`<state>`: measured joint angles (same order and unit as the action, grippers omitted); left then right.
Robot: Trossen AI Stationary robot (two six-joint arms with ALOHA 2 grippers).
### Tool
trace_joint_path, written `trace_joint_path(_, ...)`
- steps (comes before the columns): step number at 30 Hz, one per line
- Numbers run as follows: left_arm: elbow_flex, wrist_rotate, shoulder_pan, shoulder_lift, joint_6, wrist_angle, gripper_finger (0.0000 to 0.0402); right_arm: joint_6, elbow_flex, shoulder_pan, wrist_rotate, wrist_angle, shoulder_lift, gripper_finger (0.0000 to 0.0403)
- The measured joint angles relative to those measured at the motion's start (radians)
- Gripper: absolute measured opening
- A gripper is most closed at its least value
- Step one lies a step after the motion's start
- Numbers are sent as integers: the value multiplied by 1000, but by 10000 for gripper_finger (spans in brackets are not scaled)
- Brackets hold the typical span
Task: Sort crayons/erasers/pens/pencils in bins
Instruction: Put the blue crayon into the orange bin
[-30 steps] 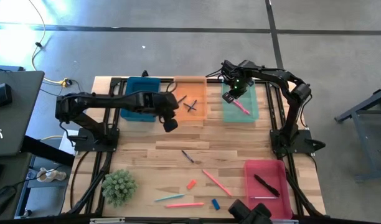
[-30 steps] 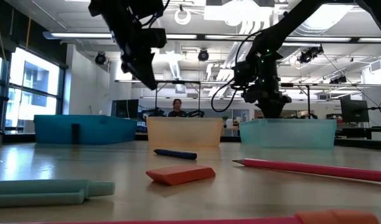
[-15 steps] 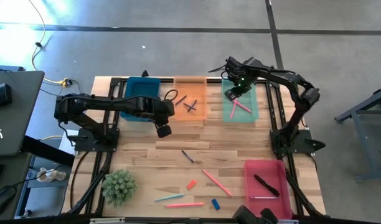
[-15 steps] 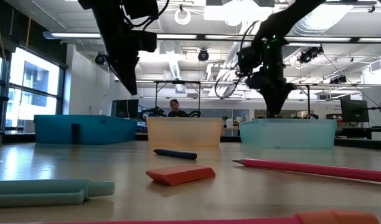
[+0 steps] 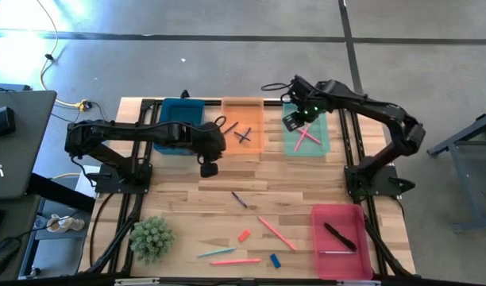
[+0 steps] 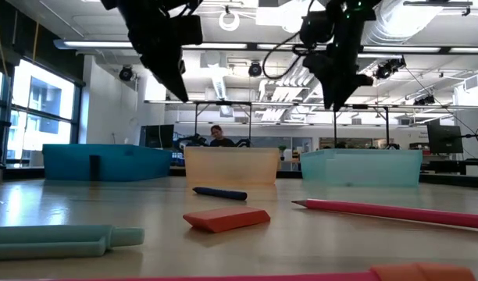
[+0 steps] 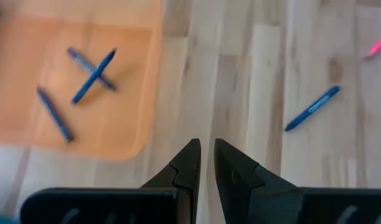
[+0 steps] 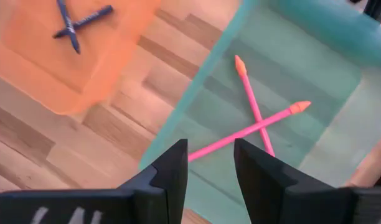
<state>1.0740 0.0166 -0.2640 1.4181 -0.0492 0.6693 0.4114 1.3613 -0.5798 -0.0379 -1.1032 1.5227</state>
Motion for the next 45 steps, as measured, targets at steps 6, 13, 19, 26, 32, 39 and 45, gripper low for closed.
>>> trace_joint_path(6,0,-61,-4,0,-156,-58,61,66,1,78,-63,-15,-34,123)
trace_joint_path(13,0,-90,24,0,-279,-156,138,157,1,167,-67,-34,-38,123)
trace_joint_path(19,-1,-129,85,36,-328,-249,166,240,0,226,-111,-47,-38,123)
trace_joint_path(26,0,-101,177,119,-378,-278,150,337,-1,258,-149,-67,-38,123)
trace_joint_path(32,1,-91,233,190,-407,-292,139,385,-1,281,-153,-63,-38,123)
trace_joint_path(39,1,-88,253,293,-408,-303,140,404,-2,314,-168,-52,-38,123)
trace_joint_path(45,1,-91,254,388,-385,-331,136,449,-2,339,-191,-51,-38,123)
